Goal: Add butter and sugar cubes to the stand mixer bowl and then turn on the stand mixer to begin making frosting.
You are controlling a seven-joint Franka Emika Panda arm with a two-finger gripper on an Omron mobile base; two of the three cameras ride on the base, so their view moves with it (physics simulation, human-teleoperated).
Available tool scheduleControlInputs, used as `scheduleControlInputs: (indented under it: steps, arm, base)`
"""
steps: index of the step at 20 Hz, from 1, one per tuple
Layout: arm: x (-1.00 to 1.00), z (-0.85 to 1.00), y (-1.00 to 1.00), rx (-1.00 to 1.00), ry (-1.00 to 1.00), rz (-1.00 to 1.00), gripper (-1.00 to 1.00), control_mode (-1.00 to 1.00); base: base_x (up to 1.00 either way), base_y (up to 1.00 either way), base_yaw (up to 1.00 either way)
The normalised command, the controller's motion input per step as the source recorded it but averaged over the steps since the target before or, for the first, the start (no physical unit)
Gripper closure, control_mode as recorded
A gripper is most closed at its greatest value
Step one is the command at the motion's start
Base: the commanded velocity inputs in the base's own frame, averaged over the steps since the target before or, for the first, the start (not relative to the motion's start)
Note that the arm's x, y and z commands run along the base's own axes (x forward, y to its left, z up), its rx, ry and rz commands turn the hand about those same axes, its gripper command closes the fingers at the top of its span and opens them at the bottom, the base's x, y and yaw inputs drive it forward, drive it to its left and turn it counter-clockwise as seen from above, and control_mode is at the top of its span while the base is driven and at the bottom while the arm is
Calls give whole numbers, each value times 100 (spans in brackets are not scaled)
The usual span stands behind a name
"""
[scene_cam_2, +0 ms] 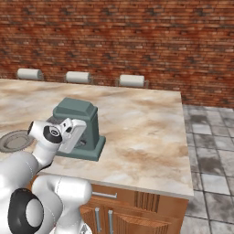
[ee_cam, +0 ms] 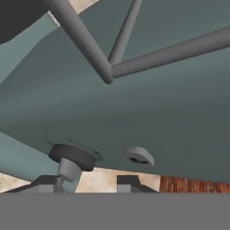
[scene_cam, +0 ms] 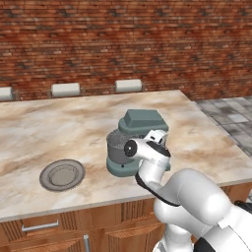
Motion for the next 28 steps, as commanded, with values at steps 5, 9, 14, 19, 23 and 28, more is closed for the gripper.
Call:
scheduleControlInputs:
  steps: [5, 9, 14, 19, 23, 28]
  arm:
    - [0, -1, -39, 0, 0, 0, 100, -100]
    - [0, 0, -38, 3, 0, 0, 100, -100]
    - [1, 0, -38, 17, 5, -1, 100, -100]
    - [11, -1, -26, 25, 11, -3, 100, -100]
    - [13, -1, -20, 29, 11, -5, 100, -100]
    - [2, -19, -28, 29, 17, -6, 100, -100]
  base:
    - [0, 0, 0]
    - [0, 0, 0]
    - [0, 0, 0]
    - [0, 0, 0]
    - [0, 0, 0]
    - [0, 0, 0]
